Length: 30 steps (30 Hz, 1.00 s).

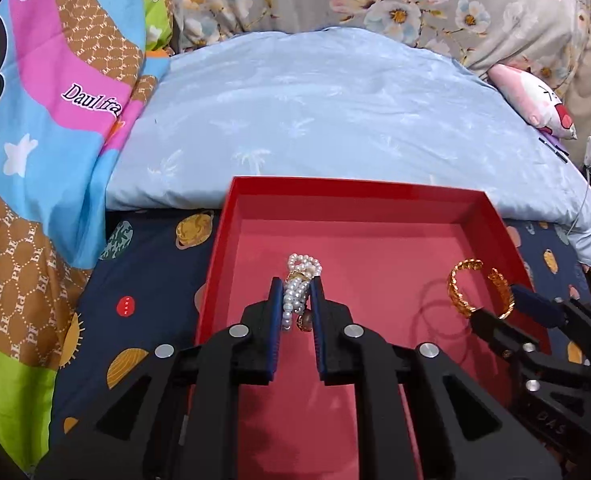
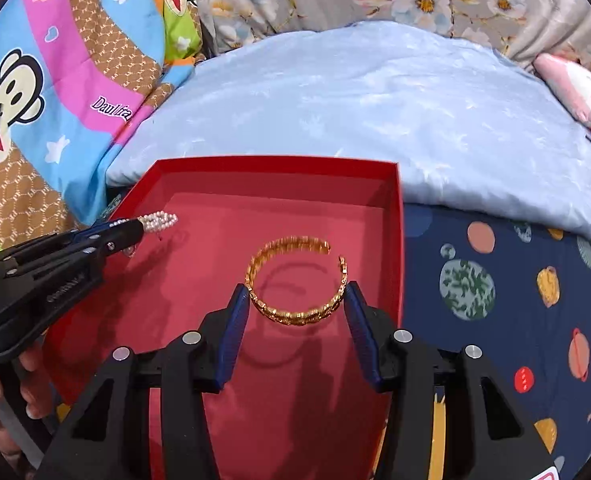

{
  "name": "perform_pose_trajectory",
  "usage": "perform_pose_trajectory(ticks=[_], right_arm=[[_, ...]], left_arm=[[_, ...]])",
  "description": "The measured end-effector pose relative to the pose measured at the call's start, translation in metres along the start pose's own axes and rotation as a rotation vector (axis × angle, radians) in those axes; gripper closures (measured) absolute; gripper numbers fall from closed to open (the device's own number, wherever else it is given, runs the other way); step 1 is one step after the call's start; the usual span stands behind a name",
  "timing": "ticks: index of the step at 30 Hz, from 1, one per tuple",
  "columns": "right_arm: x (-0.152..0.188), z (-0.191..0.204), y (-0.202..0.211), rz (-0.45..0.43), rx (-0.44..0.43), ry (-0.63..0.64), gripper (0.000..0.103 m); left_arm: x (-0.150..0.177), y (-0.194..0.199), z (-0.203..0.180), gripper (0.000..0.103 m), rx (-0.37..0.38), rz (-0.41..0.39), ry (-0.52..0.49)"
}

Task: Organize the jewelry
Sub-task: 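Lower both held pieces into the red tray and open both grippers, then withdraw both tools from the tray back over the jewelry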

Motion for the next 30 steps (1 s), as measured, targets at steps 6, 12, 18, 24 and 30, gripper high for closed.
perform_pose_trajectory(ticks=[6, 12, 18, 24, 30], right_arm=[[0.0, 0.0, 0.0, -0.009, 0.049, 0.021, 0.051], [0.004, -0.009, 0.029, -0.064, 0.032, -0.039, 0.047], [0.027, -0.012, 0.079, -0.105, 0.017, -0.06, 0.047], [0.067, -0.001, 0.129, -0.126, 0.007, -0.044, 0.047], [0.118, 0.015, 0.167, -0.096, -0.043, -0.058, 0.047]], left_arm=[[-0.002, 0.0, 0.008, 0.06, -0.034, -0.013, 0.038], [-0.003, 0.024, 0.019, 0.049, -0.057, -0.062, 0.044], [0.017, 0.071, 0.029, 0.044, -0.053, -0.094, 0.047], [0.054, 0.123, 0.029, 0.041, -0.05, -0.117, 0.034], [0.105, 0.159, 0.025, 0.034, -0.057, -0.093, 0.028]])
Point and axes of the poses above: each gripper's, at about its wrist camera, not at the fingertips, and y roughly against the way its jaws point, z to its left, x to its underside, the point moved 4 cm from there along -y, roughly the way its jaws point, and after that the axes turned 7 degrees about -z, right-handed, at the moved point
